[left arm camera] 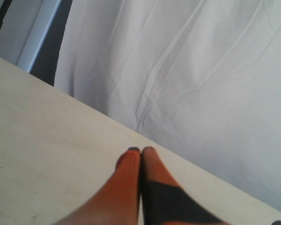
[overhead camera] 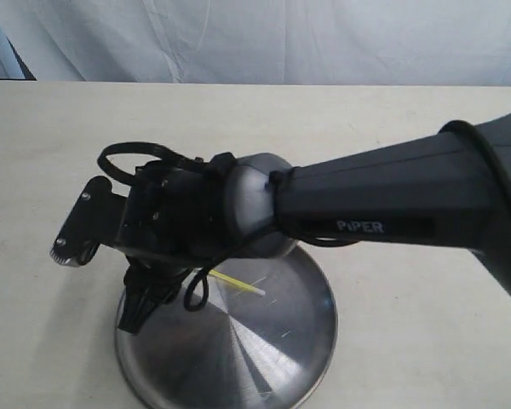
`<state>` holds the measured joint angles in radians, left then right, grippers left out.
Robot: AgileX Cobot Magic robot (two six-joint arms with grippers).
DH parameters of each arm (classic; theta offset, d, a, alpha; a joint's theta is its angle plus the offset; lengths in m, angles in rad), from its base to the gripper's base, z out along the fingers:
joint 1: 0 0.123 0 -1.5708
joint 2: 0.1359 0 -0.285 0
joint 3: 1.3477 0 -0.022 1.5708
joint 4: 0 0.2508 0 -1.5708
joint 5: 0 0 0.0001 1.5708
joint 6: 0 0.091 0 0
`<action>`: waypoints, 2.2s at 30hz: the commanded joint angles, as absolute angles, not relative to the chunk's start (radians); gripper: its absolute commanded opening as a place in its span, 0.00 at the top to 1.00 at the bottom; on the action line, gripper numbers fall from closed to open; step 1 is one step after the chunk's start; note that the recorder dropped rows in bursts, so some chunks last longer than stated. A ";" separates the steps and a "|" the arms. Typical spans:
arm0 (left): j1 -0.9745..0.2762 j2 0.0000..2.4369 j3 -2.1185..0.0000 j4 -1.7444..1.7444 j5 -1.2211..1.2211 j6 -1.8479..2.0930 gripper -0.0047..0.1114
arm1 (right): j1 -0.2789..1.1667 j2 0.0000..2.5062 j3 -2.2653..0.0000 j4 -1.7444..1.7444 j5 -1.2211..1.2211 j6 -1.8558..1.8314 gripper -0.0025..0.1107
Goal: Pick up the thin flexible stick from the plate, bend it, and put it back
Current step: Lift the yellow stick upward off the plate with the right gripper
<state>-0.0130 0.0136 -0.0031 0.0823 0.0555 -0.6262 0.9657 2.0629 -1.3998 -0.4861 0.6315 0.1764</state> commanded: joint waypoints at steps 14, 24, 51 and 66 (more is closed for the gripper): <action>-0.012 0.005 0.000 0.078 0.061 -0.628 0.96 | 0.780 2.079 -1.406 -0.288 0.591 0.058 0.51; -0.012 0.005 0.000 0.078 0.061 -0.628 0.96 | 0.780 2.099 -1.406 -0.126 0.579 -0.106 0.51; -0.012 0.005 0.000 0.078 0.061 -0.628 0.96 | 0.781 2.256 -1.406 -0.204 0.853 -0.133 0.98; -0.012 0.005 0.000 0.078 0.043 -0.628 0.96 | 0.779 1.951 -1.399 -0.132 0.822 -0.147 0.98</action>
<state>-0.0130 0.0136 -0.0031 0.0823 0.0573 -0.6262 0.7855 1.9951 -1.4057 -0.1484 0.8331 -0.1428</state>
